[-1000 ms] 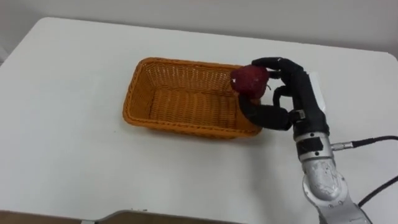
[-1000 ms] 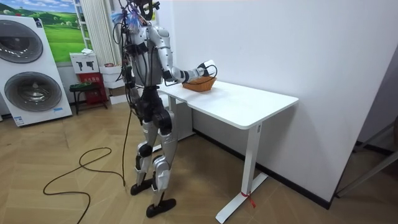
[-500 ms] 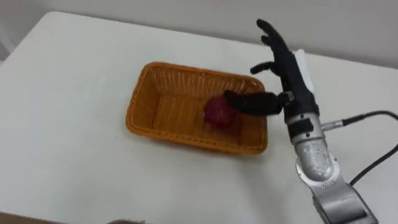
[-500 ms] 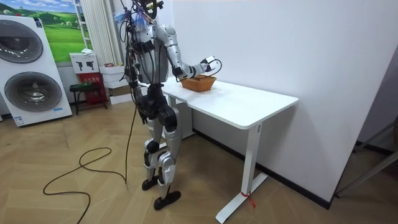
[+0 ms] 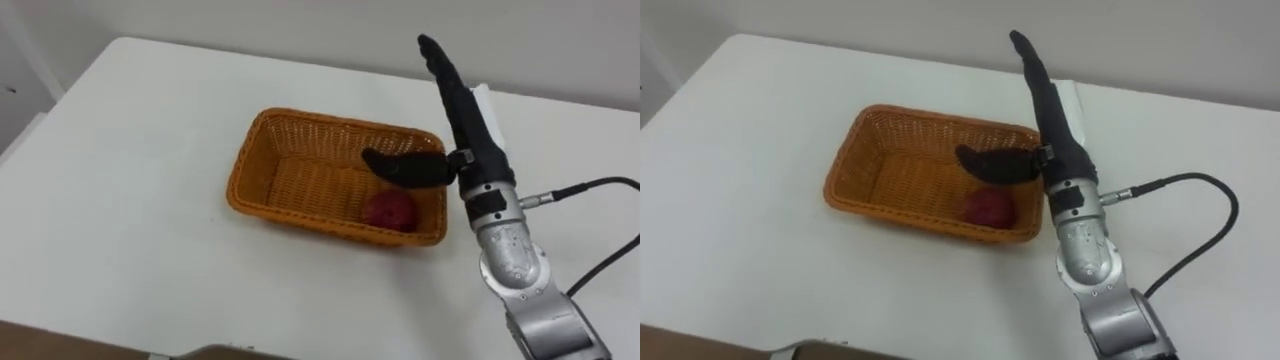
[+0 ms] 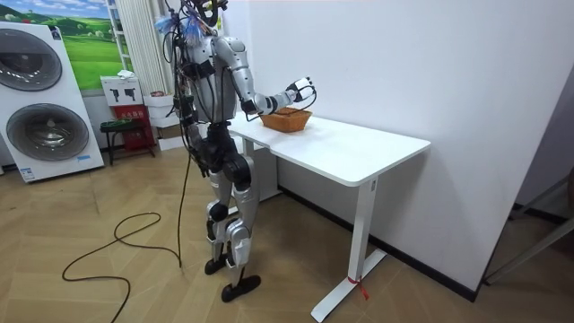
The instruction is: Pick and place apple
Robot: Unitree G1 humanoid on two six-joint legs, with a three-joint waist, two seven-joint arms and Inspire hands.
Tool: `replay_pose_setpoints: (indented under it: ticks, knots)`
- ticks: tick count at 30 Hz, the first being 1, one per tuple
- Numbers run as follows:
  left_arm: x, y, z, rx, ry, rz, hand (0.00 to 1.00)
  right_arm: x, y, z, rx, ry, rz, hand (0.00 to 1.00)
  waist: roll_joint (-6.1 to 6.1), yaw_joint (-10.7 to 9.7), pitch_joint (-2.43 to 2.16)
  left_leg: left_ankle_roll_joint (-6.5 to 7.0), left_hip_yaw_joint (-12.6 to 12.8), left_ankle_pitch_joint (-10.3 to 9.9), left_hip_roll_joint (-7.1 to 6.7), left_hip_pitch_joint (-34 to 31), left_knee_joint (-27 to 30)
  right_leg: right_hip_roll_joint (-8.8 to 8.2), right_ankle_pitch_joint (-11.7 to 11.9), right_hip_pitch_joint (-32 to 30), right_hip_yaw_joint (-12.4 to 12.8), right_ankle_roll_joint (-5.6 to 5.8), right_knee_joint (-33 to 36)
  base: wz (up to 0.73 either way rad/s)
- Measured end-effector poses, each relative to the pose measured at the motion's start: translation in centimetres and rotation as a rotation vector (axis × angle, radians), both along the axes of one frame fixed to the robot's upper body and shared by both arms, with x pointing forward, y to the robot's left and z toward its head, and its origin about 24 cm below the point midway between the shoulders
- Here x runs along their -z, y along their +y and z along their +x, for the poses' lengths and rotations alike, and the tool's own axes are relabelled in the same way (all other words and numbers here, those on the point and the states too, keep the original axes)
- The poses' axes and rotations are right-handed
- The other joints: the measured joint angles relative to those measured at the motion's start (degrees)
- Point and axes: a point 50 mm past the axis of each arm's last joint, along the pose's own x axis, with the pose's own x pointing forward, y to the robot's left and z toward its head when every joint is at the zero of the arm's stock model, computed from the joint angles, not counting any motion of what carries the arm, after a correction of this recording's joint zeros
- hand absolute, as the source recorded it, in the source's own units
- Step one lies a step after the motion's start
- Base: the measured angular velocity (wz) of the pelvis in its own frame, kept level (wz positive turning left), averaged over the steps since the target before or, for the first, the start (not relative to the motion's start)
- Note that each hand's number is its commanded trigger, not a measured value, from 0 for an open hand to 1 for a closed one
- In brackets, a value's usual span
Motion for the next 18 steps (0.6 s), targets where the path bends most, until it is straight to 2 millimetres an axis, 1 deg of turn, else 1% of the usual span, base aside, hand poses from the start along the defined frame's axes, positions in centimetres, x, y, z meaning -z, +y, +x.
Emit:
replay_pose_setpoints:
  ticks: [1, 3, 4, 6, 7, 9, 10, 11, 12, 13, 14, 15, 16, 18]
  knots:
    - [0.0, 0.0, -0.1, -0.001, 0.003, 0.000, 0.00, -0.1, -0.3, 0.0, 0.016, -0.004, 0.012, 0.00, -0.01, -0.21, 0.02, 0.01, 0.01, -0.01, -0.02, 0.08, 0.06, 0.00, 0.00, 0.15, 0.09, 0.00, -0.01, 0.00]
    - [0.1, 0.1, -0.9, -0.015, 0.018, 0.000, 0.00, -0.9, -2.0, 0.1, 0.101, -0.042, 0.064, 0.00, -0.14, -1.21, -0.01, 0.03, 0.13, -0.03, -0.08, 0.12, 0.31, 0.01, -0.02, 0.34, 0.41, -0.03, 0.00, 0.00]
    - [0.0, 0.2, -1.1, -0.018, 0.023, 0.002, 0.00, -1.3, -2.5, 0.1, 0.125, -0.060, 0.077, 0.00, -0.15, -1.49, 0.00, 0.03, 0.13, -0.03, -0.09, 0.17, 0.39, 0.00, -0.02, 0.32, 0.38, -0.02, 0.00, 0.00]
    - [0.0, 0.7, -2.2, -0.052, 0.041, 0.016, 0.00, -2.6, -4.5, -0.4, 0.235, -0.142, 0.142, 0.00, -0.29, -2.57, 0.01, 0.03, 0.20, -0.02, -0.07, 0.26, 0.46, 0.06, -0.02, 0.36, 0.44, -0.03, -0.06, -0.02]
    - [0.0, 0.8, -2.6, -0.064, 0.049, 0.023, 0.00, -2.8, -5.1, -0.6, 0.268, -0.160, 0.144, 0.00, -0.33, -2.98, 0.00, 0.03, 0.25, -0.03, -0.06, 0.27, 0.50, 0.09, -0.02, 0.38, 0.52, -0.03, -0.07, 0.00]
    - [0.0, 1.1, -3.6, -0.096, 0.079, 0.040, 0.00, -3.3, -7.4, -1.3, 0.411, -0.214, 0.160, 0.00, -0.55, -4.41, 0.09, 0.05, 0.37, -0.06, -0.02, 0.15, 0.64, 0.10, -0.03, 0.49, 0.53, -0.03, -0.09, -0.02]
    - [0.0, 1.3, -4.1, -0.100, 0.091, 0.048, 0.00, -3.4, -8.7, -1.9, 0.491, -0.238, 0.164, 0.00, -0.59, -4.75, 0.11, 0.07, 0.62, -0.09, 0.02, 0.20, 0.68, 0.10, -0.05, 0.31, 0.68, -0.06, -0.13, -0.05]
    - [0.0, 1.3, -4.2, -0.099, 0.093, 0.052, 0.00, -3.4, -9.5, -2.3, 0.533, -0.249, 0.166, 0.00, -0.62, -4.97, 0.13, 0.10, 0.74, -0.11, 0.03, 0.20, 0.70, 0.09, -0.05, 0.29, 0.71, -0.06, -0.14, -0.03]
    - [-0.1, 1.3, -4.5, -0.103, 0.099, 0.060, 0.00, -3.4, -10.8, -3.1, 0.614, -0.266, 0.175, 0.00, -0.55, -5.46, 0.18, 0.18, 0.77, -0.17, -0.02, 0.20, 0.70, 0.05, -0.06, 0.27, 0.70, -0.04, -0.12, 0.00]
    - [-0.1, 1.4, -4.6, -0.108, 0.102, 0.063, 0.00, -3.4, -11.4, -3.4, 0.652, -0.275, 0.184, 0.00, -0.49, -5.74, 0.21, 0.20, 0.77, -0.19, -0.05, 0.20, 0.69, 0.04, -0.07, 0.28, 0.78, -0.03, -0.12, -0.04]
    - [-0.1, 1.5, -4.9, -0.120, 0.107, 0.067, 0.00, -3.2, -12.8, -4.1, 0.734, -0.287, 0.206, 0.00, -0.45, -6.08, 0.29, 0.23, 0.91, -0.20, -0.06, 0.19, 0.68, 0.06, -0.07, 0.19, 1.08, -0.01, -0.13, -0.08]
    - [-0.2, 1.7, -5.2, -0.139, 0.112, 0.072, 0.00, -2.7, -14.2, -5.1, 0.830, -0.286, 0.223, 0.00, -0.52, -6.35, 0.28, 0.23, 1.09, -0.20, -0.04, 0.20, 0.68, 0.10, -0.08, 0.14, 1.35, -0.01, -0.23, -0.07]
    - [-0.2, 1.8, -5.2, -0.146, 0.110, 0.074, 0.00, -2.4, -14.9, -5.6, 0.878, -0.282, 0.226, 0.00, -0.56, -6.56, 0.29, 0.23, 1.09, -0.20, -0.04, 0.19, 0.67, 0.09, -0.09, 0.09, 1.38, 0.00, -0.25, -0.04]
    - [-0.3, 2.0, -5.5, -0.170, 0.111, 0.083, 0.00, -1.5, -16.8, -7.5, 1.043, -0.282, 0.240, 0.00, -0.58, -7.88, 0.27, 0.24, 1.21, -0.26, -0.11, -0.01, 0.45, 0.06, -0.62, -0.61, 1.74, 0.06, -0.15, -0.02]
